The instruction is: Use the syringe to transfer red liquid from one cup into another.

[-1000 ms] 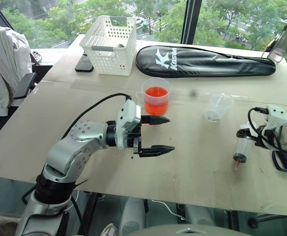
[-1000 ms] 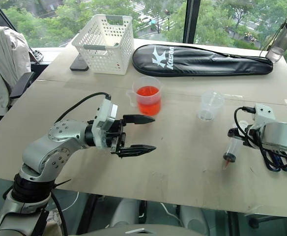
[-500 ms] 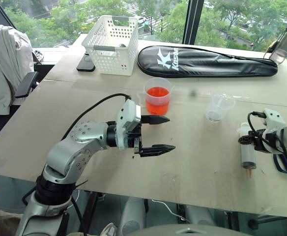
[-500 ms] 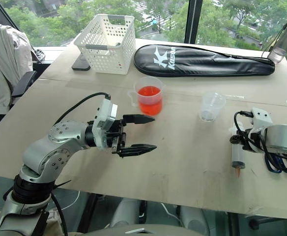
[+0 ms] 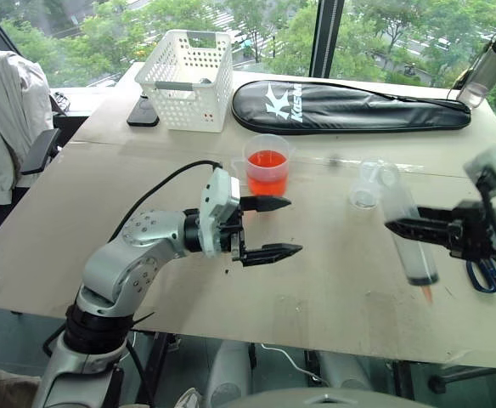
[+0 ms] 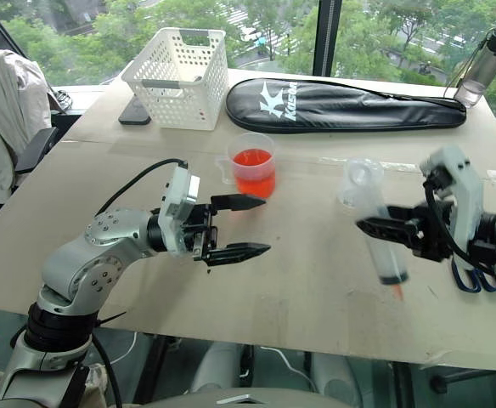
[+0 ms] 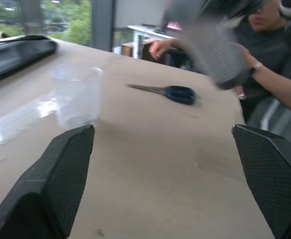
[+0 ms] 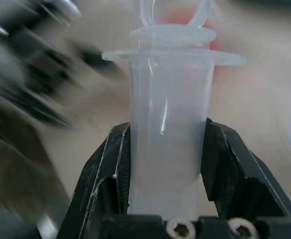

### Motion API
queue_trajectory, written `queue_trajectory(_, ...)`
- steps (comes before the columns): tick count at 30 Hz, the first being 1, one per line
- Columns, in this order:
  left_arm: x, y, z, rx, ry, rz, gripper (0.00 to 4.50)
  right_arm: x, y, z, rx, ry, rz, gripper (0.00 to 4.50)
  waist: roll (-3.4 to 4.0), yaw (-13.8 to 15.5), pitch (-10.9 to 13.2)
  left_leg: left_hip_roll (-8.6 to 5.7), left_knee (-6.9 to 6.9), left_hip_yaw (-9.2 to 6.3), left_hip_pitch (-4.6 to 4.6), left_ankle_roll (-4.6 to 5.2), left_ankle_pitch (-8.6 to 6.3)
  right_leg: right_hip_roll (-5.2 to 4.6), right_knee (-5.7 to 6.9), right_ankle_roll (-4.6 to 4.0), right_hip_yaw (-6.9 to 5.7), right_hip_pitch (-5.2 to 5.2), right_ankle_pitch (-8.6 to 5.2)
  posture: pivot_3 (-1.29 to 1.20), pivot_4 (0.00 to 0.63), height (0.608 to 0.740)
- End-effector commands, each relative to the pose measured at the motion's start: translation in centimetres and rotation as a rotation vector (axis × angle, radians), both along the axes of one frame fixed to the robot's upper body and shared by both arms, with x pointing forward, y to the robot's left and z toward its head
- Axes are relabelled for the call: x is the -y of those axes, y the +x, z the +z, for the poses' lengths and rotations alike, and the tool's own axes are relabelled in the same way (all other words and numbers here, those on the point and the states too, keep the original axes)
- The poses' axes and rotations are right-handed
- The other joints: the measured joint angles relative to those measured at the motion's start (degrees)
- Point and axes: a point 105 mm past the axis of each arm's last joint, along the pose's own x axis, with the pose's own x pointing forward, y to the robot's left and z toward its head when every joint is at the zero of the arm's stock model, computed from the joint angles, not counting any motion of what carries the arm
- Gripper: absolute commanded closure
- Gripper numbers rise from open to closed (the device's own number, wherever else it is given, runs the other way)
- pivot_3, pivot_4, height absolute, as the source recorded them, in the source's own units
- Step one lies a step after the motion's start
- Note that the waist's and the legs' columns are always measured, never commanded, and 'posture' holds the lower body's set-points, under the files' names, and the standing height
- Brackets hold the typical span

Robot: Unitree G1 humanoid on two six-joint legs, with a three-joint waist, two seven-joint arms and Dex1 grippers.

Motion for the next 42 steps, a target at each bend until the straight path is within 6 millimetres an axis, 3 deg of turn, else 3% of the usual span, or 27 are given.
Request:
queue_trajectory(1,-1.7,0.9,1.1,0.0,-0.057,0.102,0.0,-2.9,3.6,3.0,0.063,0.19,-0.036,2.97,-0.1,-0.24,-0.02,0.01,-0.02,0.03,0.04,0.0,0.0,0.0,0.0,0.0,0.05,-0.03,0.0,0.0,0.15,0.724)
queue_trajectory(3,-2.6,1.1,1.6,-0.002,-0.09,0.155,0.0,-4.6,5.6,5.2,0.145,0.336,-0.043,2.97,-0.14,-0.44,-0.02,0.02,-0.04,0.1,-0.05,0.0,0.0,0.02,0.0,-0.1,0.12,-0.08,0.05,0.0,0.15,0.724)
queue_trajectory(7,-6.0,2.7,3.1,0.055,-0.126,0.357,0.0,-8.2,8.9,6.0,0.387,0.37,-0.097,2.97,-0.1,0.23,0.0,-0.04,-0.15,0.3,-0.23,0.0,0.0,-0.01,0.01,0.05,0.31,-0.3,0.24,0.0,0.15,0.724)
queue_trajectory(14,-12.8,5.2,7.6,0.206,-0.187,0.714,0.0,-12.4,12.7,3.9,0.516,0.384,-0.182,2.97,-0.12,1.13,-0.01,-0.03,-0.09,0.24,-1.09,-0.03,0.01,-0.04,0.2,0.07,0.14,-1.17,0.26,0.0,0.15,0.724)
queue_trajectory(18,-14.1,6.1,9.8,0.262,-0.182,0.805,0.0,-14.0,14.0,3.0,0.613,0.319,-0.229,2.97,-0.12,1.08,-0.01,-0.06,0.0,0.27,-1.09,-0.03,0.01,-0.08,0.35,0.07,0.13,-1.17,0.27,0.0,0.15,0.724)
queue_trajectory(24,-13.8,6.6,14.2,0.297,-0.195,0.76,0.0,-14.8,15.3,1.8,0.691,0.234,-0.292,2.97,-0.18,0.99,-0.01,-0.05,0.14,0.19,-0.98,-0.05,0.03,-0.07,0.72,0.06,0.07,-1.17,0.26,0.0,0.15,0.724)
queue_trajectory(28,-12.3,7.1,15.9,0.3,-0.128,0.705,0.0,-15.1,15.4,0.9,0.718,0.202,-0.321,2.97,-0.18,0.82,-0.01,-0.06,0.13,0.18,-0.99,-0.06,0.03,-0.07,0.73,0.06,0.06,-1.17,0.26,0.0,0.15,0.724)
queue_trajectory(37,-8.1,9.3,15.7,0.269,-0.042,0.685,0.0,-14.2,16.0,-0.9,0.684,0.15,-0.5,2.97,-0.19,0.87,0.0,-0.06,0.15,0.17,-0.99,-0.07,0.03,-0.07,0.81,0.06,0.05,-1.17,0.26,0.0,0.15,0.724)
queue_trajectory(42,-7.5,10.8,15.0,0.282,-0.004,0.752,0.0,-14.4,16.0,-0.8,0.668,0.162,-0.552,2.97,-0.19,0.66,0.0,-0.05,0.16,0.16,-0.96,-0.07,0.03,-0.04,0.87,0.06,0.06,-1.2,0.26,0.0,0.15,0.724)
